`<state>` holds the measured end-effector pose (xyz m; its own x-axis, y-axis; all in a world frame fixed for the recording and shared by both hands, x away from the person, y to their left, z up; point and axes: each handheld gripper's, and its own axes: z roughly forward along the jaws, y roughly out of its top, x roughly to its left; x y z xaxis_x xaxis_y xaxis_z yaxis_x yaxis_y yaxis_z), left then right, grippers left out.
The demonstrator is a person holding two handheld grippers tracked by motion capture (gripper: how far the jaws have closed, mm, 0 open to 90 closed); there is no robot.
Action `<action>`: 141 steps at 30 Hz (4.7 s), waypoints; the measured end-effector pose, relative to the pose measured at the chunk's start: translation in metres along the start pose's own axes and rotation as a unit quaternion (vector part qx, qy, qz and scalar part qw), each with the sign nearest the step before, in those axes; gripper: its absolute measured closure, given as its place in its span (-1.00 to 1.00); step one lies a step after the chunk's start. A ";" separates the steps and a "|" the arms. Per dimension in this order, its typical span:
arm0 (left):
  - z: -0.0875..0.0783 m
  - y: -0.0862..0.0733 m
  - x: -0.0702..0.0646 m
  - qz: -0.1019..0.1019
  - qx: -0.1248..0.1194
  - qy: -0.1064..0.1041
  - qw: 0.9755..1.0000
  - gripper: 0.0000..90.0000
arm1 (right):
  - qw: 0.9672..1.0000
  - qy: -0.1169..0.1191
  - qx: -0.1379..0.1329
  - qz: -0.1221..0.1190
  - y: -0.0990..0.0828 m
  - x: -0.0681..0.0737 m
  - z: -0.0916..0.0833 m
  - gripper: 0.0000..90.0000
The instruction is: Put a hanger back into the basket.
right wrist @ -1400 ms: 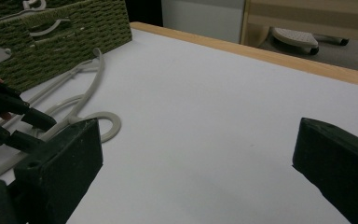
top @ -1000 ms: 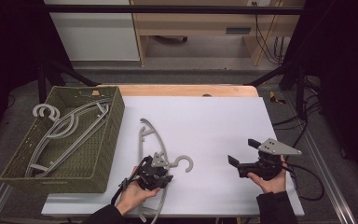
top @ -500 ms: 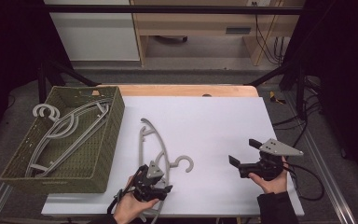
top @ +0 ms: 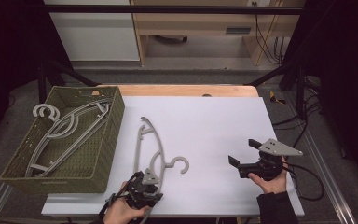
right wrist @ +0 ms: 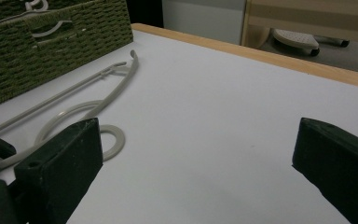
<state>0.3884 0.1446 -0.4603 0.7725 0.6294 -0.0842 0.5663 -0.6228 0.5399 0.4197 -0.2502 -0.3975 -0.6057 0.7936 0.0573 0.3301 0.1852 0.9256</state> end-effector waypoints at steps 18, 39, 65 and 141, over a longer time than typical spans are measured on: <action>-0.014 -0.019 0.014 -0.015 0.010 0.036 0.999 0.63 | 1.000 0.003 0.003 -0.001 0.000 0.001 0.003 -0.96; -0.013 -0.014 0.011 0.002 0.024 0.039 0.999 0.54 | 1.000 0.000 -0.001 0.000 0.000 0.001 0.001 -0.96; -0.019 -0.019 0.018 0.033 0.046 0.035 0.998 0.76 | 1.000 0.000 -0.004 0.000 0.001 0.000 -0.001 -0.96; -0.225 -0.053 0.151 0.012 -0.107 0.072 0.992 0.83 | 1.000 -0.006 0.003 -0.002 0.000 -0.002 0.000 -0.96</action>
<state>0.4110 0.3772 -0.3133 0.7272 0.6850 0.0438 0.4616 -0.5352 0.7074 0.4210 -0.2518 -0.3978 -0.5990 0.7992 0.0491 0.3315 0.1917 0.9238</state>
